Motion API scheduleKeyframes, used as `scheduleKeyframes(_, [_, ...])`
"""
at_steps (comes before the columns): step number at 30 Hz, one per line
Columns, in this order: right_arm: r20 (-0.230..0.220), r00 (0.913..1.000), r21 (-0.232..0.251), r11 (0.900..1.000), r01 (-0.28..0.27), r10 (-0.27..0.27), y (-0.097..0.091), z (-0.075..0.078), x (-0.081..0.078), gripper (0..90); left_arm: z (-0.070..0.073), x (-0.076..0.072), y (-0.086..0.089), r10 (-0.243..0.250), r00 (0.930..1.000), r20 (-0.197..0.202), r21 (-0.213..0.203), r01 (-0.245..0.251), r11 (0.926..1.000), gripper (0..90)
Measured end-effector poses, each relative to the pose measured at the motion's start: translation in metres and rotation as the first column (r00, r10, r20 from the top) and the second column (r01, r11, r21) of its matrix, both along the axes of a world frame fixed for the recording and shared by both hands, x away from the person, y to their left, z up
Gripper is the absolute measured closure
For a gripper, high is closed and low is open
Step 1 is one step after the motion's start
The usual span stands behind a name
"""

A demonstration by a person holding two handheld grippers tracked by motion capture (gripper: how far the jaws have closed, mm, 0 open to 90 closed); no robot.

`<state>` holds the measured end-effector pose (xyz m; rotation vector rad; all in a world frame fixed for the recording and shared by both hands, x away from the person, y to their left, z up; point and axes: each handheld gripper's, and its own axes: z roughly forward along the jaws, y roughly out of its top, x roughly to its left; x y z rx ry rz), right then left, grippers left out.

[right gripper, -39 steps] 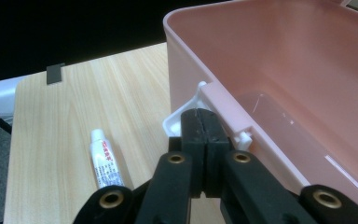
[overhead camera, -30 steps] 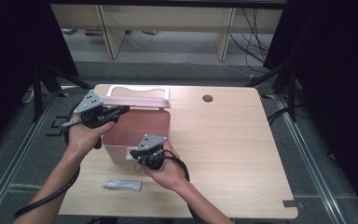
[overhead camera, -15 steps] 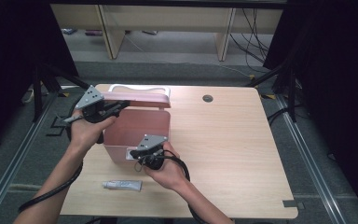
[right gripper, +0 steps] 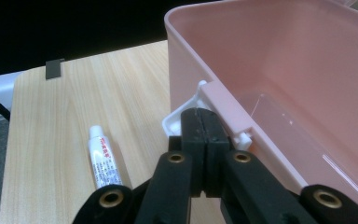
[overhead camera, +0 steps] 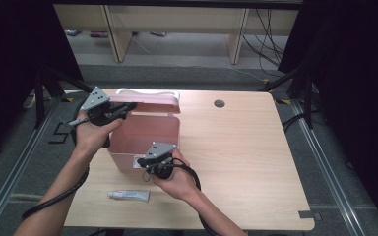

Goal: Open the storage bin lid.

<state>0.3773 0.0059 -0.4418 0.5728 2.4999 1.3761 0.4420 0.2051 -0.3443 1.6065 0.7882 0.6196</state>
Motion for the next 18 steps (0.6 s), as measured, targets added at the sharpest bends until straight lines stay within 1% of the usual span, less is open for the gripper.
scheduleKeyframes(1, [0.007, 1.0000, 0.006, 1.0000, 0.004, -0.004, 0.001, -0.001, 0.000, 90.0, 0.000, 0.000, 0.000, 0.002, 1.0000, 0.002, 0.000, -0.002, 1.0000, 89.6])
scheduleKeyframes(4, [0.016, 0.9998, -0.003, 1.0000, -0.009, 0.009, 0.000, 0.000, 0.001, 90.0, 0.000, 0.001, -0.001, 0.007, 1.0000, 0.007, -0.003, -0.006, 1.0000, 89.6])
scheduleKeyframes(5, [0.005, 1.0000, -0.002, 1.0000, 0.001, -0.001, 0.000, 0.000, 0.000, 90.0, 0.000, 0.002, 0.000, 0.009, 0.9999, 0.011, 0.007, -0.009, 0.9999, 89.6])
scheduleKeyframes(8, [0.001, 1.0000, -0.001, 1.0000, 0.001, -0.001, 0.000, 0.000, 0.000, 90.0, 0.000, 0.004, 0.000, 0.013, 0.9998, 0.014, 0.007, -0.013, 0.9999, 89.6])
scheduleKeyframes(14, [0.007, 1.0000, -0.002, 1.0000, 0.002, -0.002, 0.000, 0.000, 0.000, 90.0, 0.000, 0.009, -0.002, 0.031, 0.9991, 0.030, -0.007, -0.031, 0.9995, 89.6])
scheduleKeyframes(15, [0.019, 0.9998, -0.005, 1.0000, -0.003, 0.003, 0.000, 0.000, 0.001, 90.0, 0.000, 0.009, -0.002, 0.031, 0.9991, 0.030, -0.007, -0.031, 0.9995, 89.6])
scheduleKeyframes(16, [0.006, 1.0000, -0.002, 1.0000, 0.001, -0.001, 0.000, 0.000, -0.001, 90.0, 0.000, 0.010, -0.003, 0.037, 0.9988, 0.033, -0.012, -0.036, 0.9993, 89.6])
scheduleKeyframes(17, [0.018, 0.9998, -0.005, 1.0000, -0.008, 0.008, 0.000, 0.000, 0.000, 90.0, 0.001, 0.010, -0.003, 0.042, 0.9985, 0.035, -0.012, -0.041, 0.9991, 89.7])
scheduleKeyframes(18, [0.017, 0.9998, -0.005, 1.0000, -0.007, 0.007, 0.000, 0.000, 0.000, 90.0, 0.001, 0.011, -0.004, 0.045, 0.9982, 0.039, -0.012, -0.045, 0.9989, 89.6])
